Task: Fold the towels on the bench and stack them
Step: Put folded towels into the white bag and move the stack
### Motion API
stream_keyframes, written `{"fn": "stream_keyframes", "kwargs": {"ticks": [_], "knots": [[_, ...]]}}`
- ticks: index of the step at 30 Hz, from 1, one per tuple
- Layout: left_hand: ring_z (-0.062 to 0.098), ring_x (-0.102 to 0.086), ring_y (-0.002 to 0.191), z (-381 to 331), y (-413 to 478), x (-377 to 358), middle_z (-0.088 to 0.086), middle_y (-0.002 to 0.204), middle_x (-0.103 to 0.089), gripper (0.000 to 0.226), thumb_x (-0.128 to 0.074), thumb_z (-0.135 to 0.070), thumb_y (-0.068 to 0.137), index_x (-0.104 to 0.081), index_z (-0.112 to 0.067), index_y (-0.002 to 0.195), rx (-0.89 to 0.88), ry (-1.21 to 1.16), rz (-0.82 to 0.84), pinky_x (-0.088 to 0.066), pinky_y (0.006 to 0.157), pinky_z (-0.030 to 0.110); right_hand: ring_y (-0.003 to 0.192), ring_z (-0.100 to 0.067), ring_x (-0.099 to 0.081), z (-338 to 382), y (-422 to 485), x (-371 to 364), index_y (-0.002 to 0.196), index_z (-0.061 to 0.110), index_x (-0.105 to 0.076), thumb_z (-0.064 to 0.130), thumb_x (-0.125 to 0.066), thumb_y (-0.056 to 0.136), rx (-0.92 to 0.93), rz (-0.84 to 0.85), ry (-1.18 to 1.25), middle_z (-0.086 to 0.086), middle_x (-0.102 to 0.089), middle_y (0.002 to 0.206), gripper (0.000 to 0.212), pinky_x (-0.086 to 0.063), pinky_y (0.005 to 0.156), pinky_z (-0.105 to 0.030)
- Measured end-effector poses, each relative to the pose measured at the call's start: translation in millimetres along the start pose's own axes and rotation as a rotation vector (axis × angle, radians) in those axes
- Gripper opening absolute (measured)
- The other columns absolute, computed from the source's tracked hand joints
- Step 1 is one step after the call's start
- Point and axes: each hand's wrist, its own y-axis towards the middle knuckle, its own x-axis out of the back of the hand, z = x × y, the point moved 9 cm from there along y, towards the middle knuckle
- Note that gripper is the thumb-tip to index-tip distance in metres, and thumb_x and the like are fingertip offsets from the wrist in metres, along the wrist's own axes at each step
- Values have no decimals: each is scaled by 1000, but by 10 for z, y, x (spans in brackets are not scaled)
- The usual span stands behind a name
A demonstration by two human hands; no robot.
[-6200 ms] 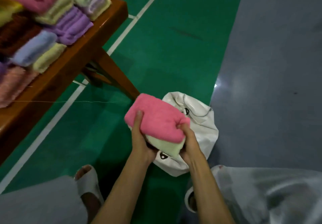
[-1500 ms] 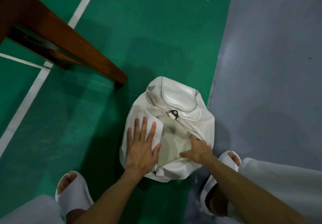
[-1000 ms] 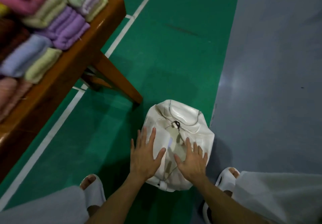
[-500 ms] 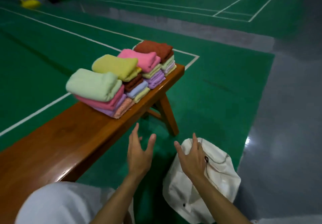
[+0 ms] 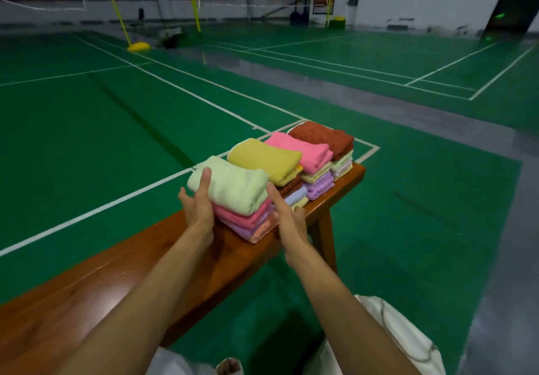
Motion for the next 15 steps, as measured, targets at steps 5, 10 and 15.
{"fn": "stream_keyframes", "kwargs": {"ticks": [5, 10, 15], "knots": [[23, -70, 100, 204, 333, -170, 5, 119, -70, 95, -87, -61, 56, -52, -14, 131, 97, -90, 44, -59, 89, 41, 116, -26, -58, 43, 126, -327, 145, 23, -52, 94, -74, 33, -121, 64, 31, -3, -58, 142, 135, -45, 80, -35], [23, -76, 89, 373, 353, -105, 4, 106, -76, 97, -90, -54, 38, -63, -14, 122, 96, -67, -15, -63, 82, 44, 91, -19, -67, -54, 100, -374, 130, 19, -61, 68, -89, 57, -194, 99, 93, -4, -71, 122, 93, -42, 60, -26], [20, -76, 85, 449, -30, 46, 1, 106, -77, 82, -88, -50, 46, -66, -14, 115, 47, -72, -139, -63, 70, 37, 88, -15, -72, -113, -41, -158, 128, 19, -63, 56, -89, 68, -148, 165, 51, -2, -74, 113, 76, -54, 53, -18]]}}
